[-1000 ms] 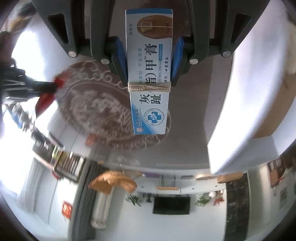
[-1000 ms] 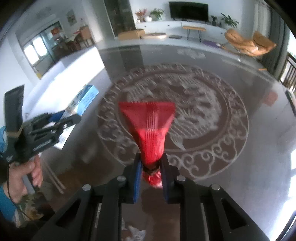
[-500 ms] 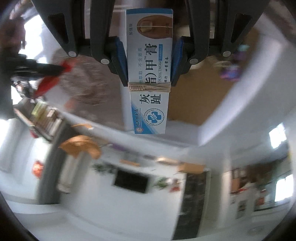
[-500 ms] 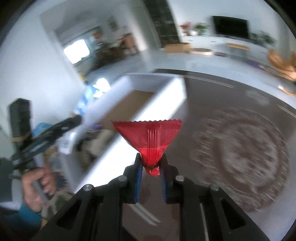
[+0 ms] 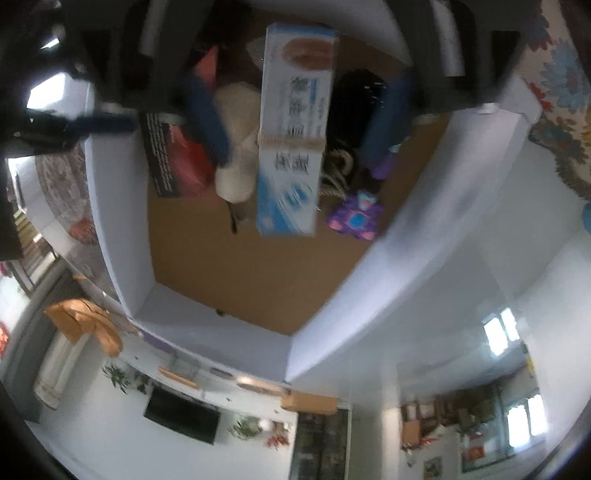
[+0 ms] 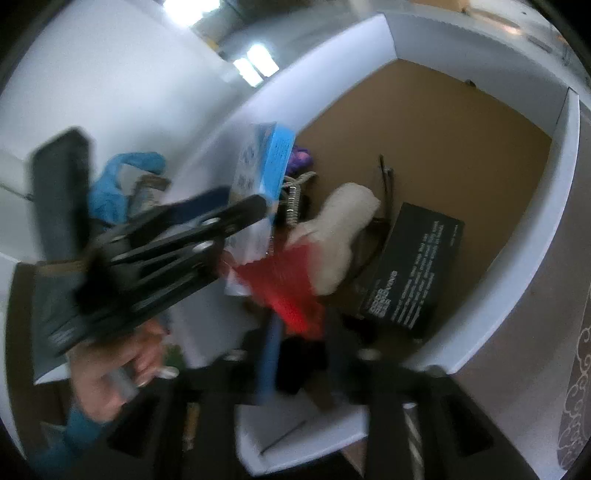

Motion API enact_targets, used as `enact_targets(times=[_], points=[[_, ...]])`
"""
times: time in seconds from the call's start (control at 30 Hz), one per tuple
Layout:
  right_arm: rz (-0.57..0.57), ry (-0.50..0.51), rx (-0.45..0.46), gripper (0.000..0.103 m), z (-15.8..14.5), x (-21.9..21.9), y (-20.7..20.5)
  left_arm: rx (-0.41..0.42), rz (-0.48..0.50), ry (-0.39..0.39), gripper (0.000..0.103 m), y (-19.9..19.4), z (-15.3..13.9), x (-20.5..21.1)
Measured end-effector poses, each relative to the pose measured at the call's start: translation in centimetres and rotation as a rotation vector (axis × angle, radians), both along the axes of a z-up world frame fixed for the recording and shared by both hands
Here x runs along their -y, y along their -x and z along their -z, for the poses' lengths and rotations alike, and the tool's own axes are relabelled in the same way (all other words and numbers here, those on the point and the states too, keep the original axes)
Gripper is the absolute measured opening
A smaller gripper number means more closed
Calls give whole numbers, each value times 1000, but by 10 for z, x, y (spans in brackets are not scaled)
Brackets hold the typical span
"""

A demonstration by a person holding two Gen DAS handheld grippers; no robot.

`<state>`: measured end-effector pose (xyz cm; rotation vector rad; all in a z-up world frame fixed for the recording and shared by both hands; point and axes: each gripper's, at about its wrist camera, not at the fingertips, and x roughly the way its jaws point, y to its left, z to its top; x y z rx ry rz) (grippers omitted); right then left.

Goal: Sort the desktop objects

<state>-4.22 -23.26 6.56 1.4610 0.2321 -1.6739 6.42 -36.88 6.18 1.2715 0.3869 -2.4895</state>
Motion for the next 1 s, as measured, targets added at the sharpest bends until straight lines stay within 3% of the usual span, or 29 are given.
enact_targets(times=[0.03, 0.07, 0.23, 0.27, 0.3, 0.5, 0.8, 0.93, 1.0], points=[[13, 6, -43, 82, -3, -1, -1, -17, -11, 22, 91, -5, -4, 1], [26, 18, -96, 85, -9, -5, -3, -40, -23, 52, 91, -9, -9, -2], [73, 43, -283, 88, -40, -30, -9, -122, -95, 156, 93, -20, -28, -11], [88, 47, -328, 92, -45, -38, -11, -139, -107, 169, 98, -21, -32, -14], [99, 46, -352, 94, -47, -43, -9, -145, -117, 183, 103, -22, -34, -18], [119, 24, -437, 95, -56, -67, -12, -114, -187, 339, 103, -17, -43, -48], [111, 17, -475, 95, -46, -78, -18, -137, -211, 238, 103, -25, -51, -51], [113, 17, -476, 95, -44, -80, -18, -199, -260, 217, 103, -36, -56, -51], [113, 25, -475, 95, -46, -79, -19, -205, -269, 243, 103, -39, -60, -55]])
